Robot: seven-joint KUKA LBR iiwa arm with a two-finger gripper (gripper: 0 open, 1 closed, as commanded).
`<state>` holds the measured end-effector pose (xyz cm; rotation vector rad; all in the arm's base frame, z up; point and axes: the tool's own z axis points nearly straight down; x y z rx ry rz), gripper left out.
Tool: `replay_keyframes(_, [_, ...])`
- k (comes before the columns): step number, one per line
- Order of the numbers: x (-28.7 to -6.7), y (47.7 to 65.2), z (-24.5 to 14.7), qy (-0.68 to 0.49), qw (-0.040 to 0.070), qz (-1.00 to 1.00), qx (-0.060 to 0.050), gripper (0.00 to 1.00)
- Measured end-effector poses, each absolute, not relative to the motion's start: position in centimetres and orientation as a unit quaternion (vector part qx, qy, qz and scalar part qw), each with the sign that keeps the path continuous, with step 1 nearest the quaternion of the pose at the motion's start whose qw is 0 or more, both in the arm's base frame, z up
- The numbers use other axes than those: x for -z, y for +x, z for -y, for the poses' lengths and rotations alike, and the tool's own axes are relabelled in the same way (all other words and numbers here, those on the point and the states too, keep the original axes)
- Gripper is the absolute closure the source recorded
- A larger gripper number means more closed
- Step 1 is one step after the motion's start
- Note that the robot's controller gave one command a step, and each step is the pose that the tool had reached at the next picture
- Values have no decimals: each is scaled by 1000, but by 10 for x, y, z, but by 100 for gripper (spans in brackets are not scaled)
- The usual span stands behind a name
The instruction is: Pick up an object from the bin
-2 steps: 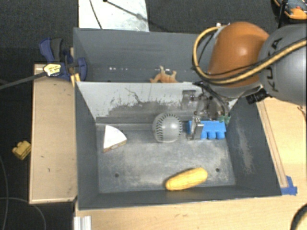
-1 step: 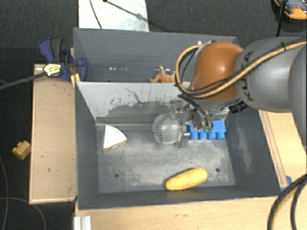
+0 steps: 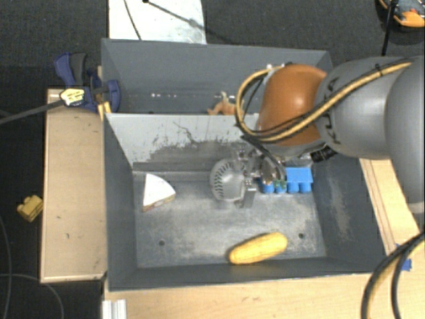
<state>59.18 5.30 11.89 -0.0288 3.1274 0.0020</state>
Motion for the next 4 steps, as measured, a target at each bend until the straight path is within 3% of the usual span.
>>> replay_keyframes(1, [-127,594,-51,36,6,-999,-1,0])
replay_keyframes(2, [-84,601,-45,-3,18,-1000,-2,0])
replay_keyframes(3, [-88,599,-46,-3,14,-1000,-1,100])
replay_keyframes(4, [-88,598,-46,-2,14,-1000,-2,100])
